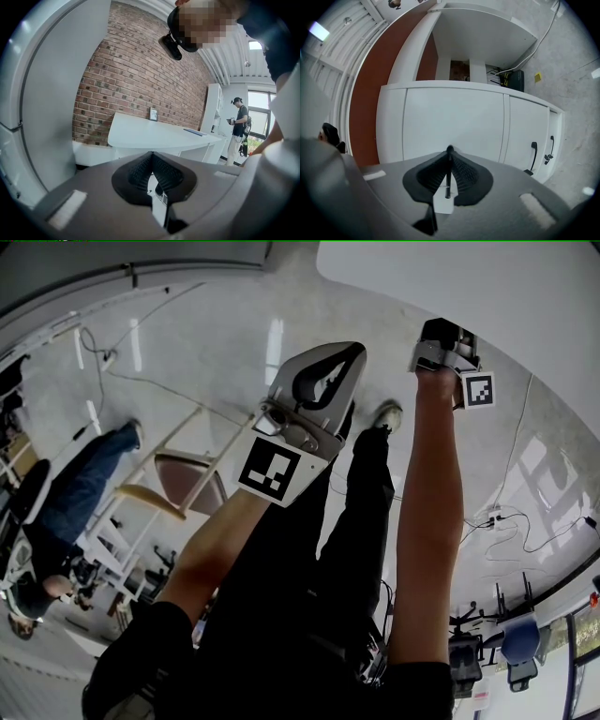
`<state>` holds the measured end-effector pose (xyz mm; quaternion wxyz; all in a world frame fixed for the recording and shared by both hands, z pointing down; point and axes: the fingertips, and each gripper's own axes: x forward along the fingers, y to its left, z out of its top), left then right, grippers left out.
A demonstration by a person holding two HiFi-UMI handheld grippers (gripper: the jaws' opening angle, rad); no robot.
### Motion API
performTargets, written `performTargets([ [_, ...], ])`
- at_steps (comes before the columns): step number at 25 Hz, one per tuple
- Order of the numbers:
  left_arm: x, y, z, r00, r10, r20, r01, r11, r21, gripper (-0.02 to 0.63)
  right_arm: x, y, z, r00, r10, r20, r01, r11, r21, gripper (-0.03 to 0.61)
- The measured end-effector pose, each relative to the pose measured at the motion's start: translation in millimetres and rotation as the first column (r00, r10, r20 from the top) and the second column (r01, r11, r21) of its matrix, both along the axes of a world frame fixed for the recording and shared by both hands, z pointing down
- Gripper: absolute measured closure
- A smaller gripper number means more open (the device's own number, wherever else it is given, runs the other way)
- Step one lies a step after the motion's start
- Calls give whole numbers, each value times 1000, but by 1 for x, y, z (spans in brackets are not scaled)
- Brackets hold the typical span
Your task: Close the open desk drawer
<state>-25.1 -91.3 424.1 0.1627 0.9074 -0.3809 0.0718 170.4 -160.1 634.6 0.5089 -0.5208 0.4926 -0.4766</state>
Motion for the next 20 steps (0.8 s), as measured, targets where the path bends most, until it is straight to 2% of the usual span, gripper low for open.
performTargets([
  [6,-2,2,-4,1000,-8,-11,8,1000,9,595,-2,2,1,1000,-26,1,26,1000,-14,540],
  [13,-2,1,-18,1000,-17,-18,18,999,29,595,-21,22,5,994,-104,37,105,993,-47,532],
  [20,1,4,-44,999,-36,-6,36,998,49,595,-41,64,-4,990,-126,65,133,985,-111,572],
])
